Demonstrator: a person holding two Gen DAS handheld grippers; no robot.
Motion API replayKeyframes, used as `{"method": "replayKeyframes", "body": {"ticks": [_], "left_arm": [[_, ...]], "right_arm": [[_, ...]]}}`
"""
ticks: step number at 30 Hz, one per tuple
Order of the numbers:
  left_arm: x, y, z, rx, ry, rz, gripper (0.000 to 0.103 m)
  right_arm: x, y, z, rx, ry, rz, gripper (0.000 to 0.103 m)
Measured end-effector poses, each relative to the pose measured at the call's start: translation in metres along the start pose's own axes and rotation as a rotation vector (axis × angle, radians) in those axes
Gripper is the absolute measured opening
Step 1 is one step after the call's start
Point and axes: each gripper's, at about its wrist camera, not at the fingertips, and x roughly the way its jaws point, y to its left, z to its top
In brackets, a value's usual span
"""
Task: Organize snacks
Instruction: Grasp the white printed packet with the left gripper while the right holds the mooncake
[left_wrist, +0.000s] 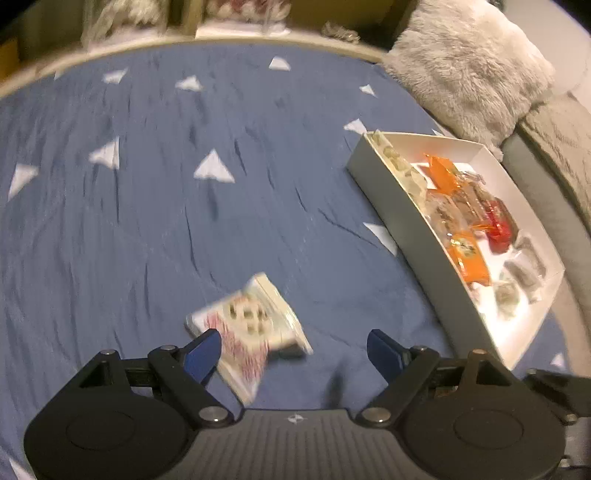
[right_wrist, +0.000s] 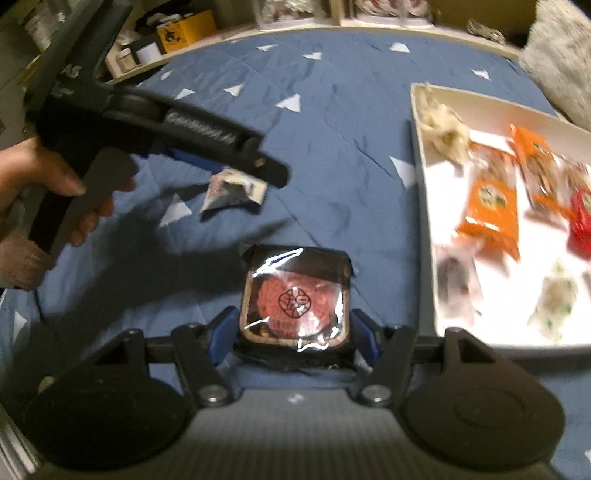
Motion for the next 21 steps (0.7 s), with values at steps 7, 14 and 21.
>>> {"method": "replayKeyframes", "body": {"ticks": [7, 14, 21], "left_arm": [[-0.004, -0.003, -0.002, 0.025, -0.014, 0.057, 0.088], [-0.002, 0.017, 0.012, -0.042, -0.193, 0.007, 0.096], [0.022, 0.033, 0.023, -0.147, -0.138, -0.098, 0.096]], "right_arm": [[-0.005, -0.008, -0.002, 0.074, 0.008, 0.016, 0.073], [-0.006, -0.013, -0.002, 0.152, 0.014, 0.032, 0.08], [0.0, -0.021, 0.006, 0.182, 0.015, 0.035, 0.081]]}}
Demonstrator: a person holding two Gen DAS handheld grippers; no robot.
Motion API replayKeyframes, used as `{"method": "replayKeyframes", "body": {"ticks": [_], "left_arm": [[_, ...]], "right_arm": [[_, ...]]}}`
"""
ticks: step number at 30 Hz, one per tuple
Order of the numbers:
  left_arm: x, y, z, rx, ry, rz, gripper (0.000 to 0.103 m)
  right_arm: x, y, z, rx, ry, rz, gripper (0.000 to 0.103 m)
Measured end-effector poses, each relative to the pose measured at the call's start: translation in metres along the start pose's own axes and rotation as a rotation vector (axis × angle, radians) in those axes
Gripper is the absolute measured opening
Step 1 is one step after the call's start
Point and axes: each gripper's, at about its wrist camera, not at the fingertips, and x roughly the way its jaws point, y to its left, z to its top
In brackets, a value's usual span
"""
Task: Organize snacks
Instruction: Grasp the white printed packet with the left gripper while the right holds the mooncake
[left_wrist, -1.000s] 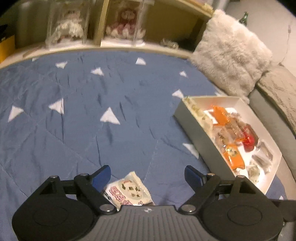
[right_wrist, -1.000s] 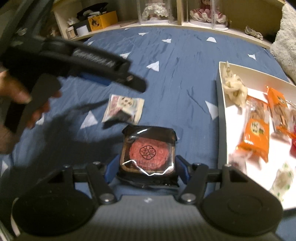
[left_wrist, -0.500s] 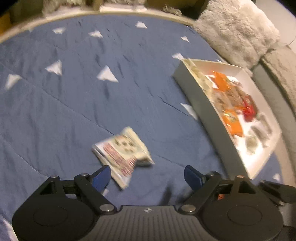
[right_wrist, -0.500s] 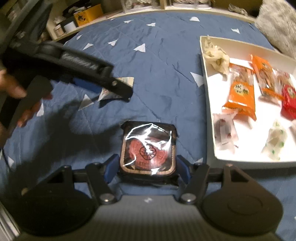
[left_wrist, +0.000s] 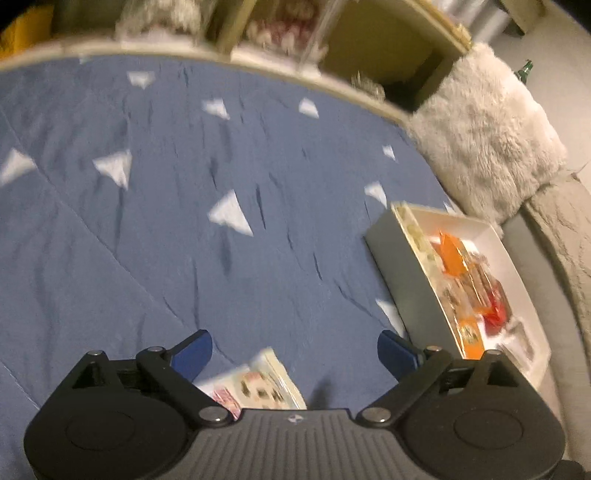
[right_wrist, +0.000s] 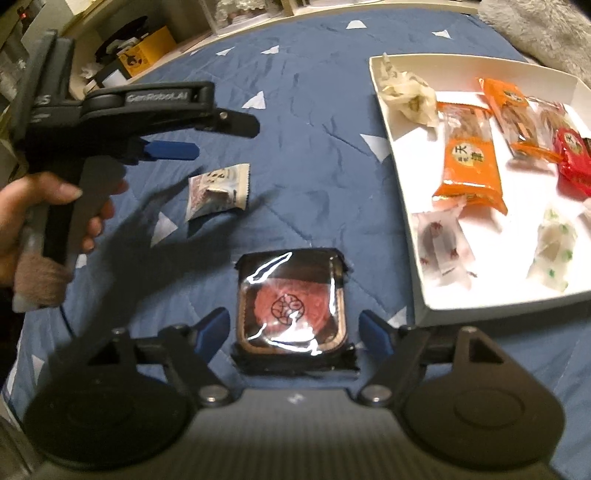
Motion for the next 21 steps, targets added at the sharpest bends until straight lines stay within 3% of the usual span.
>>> {"method": "replayKeyframes", "body": {"ticks": [8, 12, 15, 18, 21], "left_arm": [[-0.004, -0.012, -0.014, 0.063, 0.177, -0.019, 0.096], [-0.002, -0.017, -0.02, 0.077, 0.219, 0.039, 0.095], [-0.002, -0.019, -0.021, 0.063, 0.216, 0.084, 0.088], [-0.004, -0.018, -0.021, 0.033, 0.2, 0.095, 0.078], [-0.001, -0.02, -0.021, 0.033, 0.197, 0.112, 0.068]], "right_arm": [[0.003, -0.003, 0.011, -0.004, -0.018, 0.028, 0.083], [0.011, 0.004, 0.015, -0.037, -0.002, -0.008, 0.085], [0.017, 0.008, 0.015, -0.049, 0.022, -0.023, 0.084], [0.018, 0.011, 0.014, -0.067, 0.023, -0.041, 0.073], [0.018, 0.012, 0.013, -0.063, 0.021, -0.035, 0.07]]}}
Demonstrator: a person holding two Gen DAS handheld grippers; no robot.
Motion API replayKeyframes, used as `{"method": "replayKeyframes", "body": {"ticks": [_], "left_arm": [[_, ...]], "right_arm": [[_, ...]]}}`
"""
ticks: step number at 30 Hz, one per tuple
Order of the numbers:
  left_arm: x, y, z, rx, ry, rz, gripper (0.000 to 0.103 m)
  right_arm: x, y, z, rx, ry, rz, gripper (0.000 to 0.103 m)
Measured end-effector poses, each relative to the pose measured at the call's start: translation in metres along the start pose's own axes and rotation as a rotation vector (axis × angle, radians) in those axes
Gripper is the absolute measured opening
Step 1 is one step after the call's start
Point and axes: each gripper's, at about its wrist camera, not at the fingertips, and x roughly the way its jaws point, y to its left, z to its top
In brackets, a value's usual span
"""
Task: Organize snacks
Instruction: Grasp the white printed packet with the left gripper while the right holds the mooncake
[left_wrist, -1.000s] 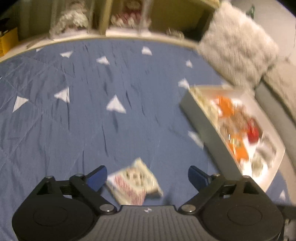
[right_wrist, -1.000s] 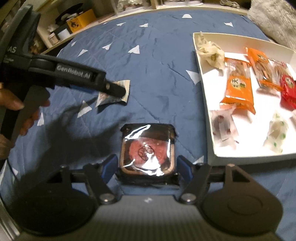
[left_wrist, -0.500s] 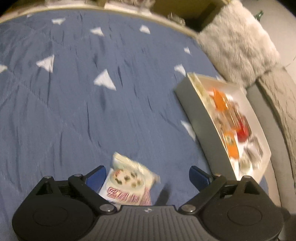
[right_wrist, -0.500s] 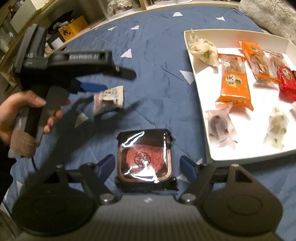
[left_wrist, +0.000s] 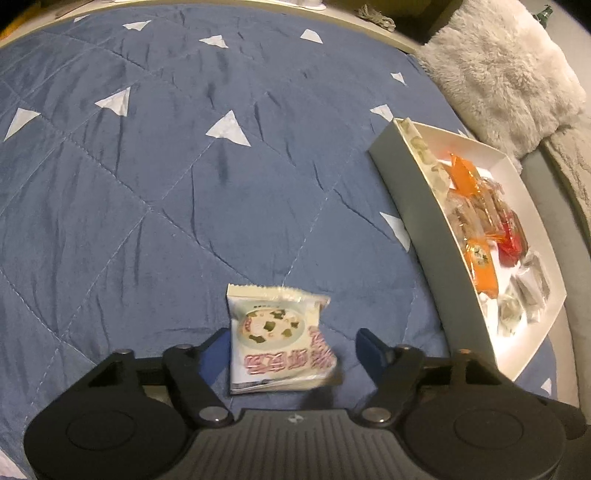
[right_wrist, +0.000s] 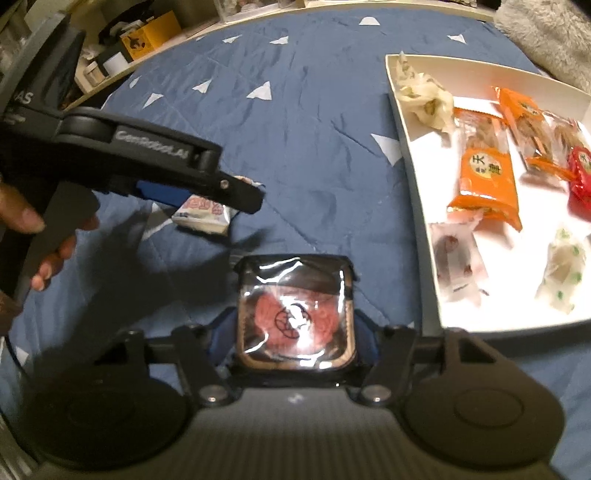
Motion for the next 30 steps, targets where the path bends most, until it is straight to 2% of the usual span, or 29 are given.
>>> {"method": "replayKeyframes", "body": {"ticks": [1, 6, 12, 21, 30], "left_arm": [[0.001, -0.001, 0.0, 0.002, 0.0, 0.008, 0.064], [0.002, -0.001, -0.002, -0.01, -0.022, 0.022, 0.061], [-0.013, -0.003, -0.005, -0.048, -0.093, 0.014, 0.056], [-0.071, -0.02, -0.008, -0.066, -0.269, -0.034, 0.056], [-0.092, -0.047, -0.013, -0.058, -0.343, -0.099, 0.056]], "right_arm": [[0.002, 0.001, -0.001, 0.0, -0.001, -0.001, 0.07], [0.0, 0.005, -0.005, -0.018, -0.01, -0.012, 0.069], [-0.005, 0.007, -0.006, -0.041, -0.035, -0.021, 0.068], [-0.05, -0.008, 0.006, -0.028, -0.179, -0.009, 0.068], [-0.092, -0.047, 0.023, 0.045, -0.299, -0.005, 0.068]]}}
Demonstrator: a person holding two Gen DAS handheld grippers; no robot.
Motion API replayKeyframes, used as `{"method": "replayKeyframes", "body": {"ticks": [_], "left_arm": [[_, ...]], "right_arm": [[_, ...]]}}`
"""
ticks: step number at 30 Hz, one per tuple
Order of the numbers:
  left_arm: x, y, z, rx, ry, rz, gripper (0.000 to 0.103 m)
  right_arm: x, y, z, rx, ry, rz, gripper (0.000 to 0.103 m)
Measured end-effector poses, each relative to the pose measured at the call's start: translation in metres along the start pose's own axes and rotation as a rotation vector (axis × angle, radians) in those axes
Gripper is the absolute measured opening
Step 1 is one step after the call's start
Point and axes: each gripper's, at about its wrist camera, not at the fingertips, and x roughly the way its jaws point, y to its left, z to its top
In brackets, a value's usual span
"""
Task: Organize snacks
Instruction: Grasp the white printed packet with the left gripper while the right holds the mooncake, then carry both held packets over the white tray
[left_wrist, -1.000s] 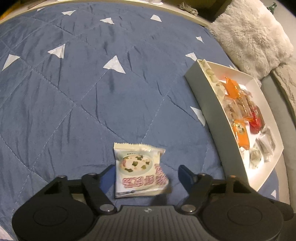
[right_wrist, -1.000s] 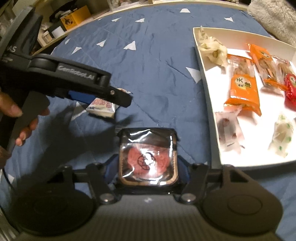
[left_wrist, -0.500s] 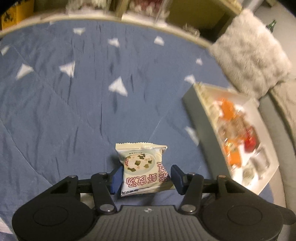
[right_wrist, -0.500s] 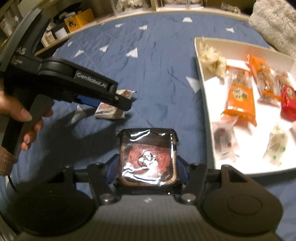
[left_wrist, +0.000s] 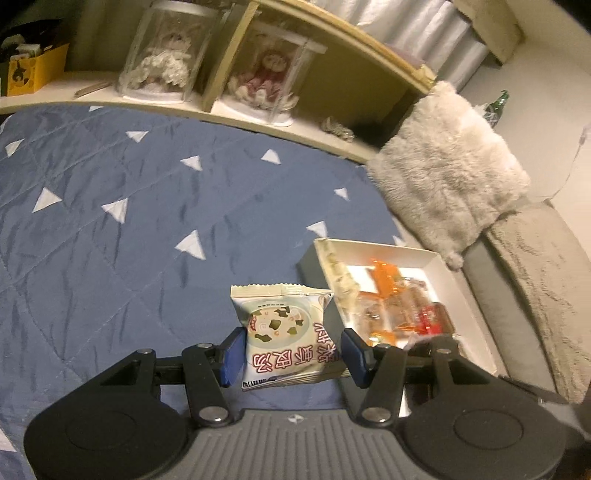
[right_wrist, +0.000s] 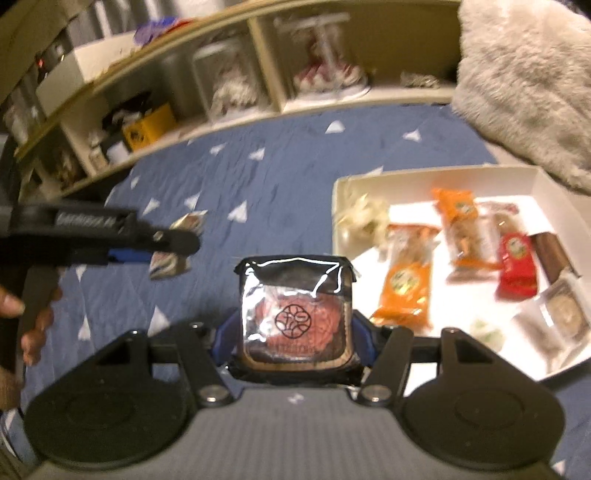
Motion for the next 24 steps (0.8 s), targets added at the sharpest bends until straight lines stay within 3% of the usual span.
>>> {"method": "replayKeyframes", "body": {"ticks": [8, 13, 24], "left_arm": [[0.001, -0.025, -0.005, 0.023, -0.015, -0.045, 0.056], [0.006, -0.034, -0.011, 0.035, 0.002, -0.066, 0.056], [0.024, -0.049, -0.021, 0.046, 0.057, -0.114, 0.057]], "right_arm": [[-0.016, -0.039, 0.014, 0.044, -0.043, -0.043, 0.068], [-0.013, -0.063, 0.013, 0.09, -0.02, -0.028, 0.068], [0.034, -0.107, -0.011, 0.24, 0.241, 0.098, 0.068]]}}
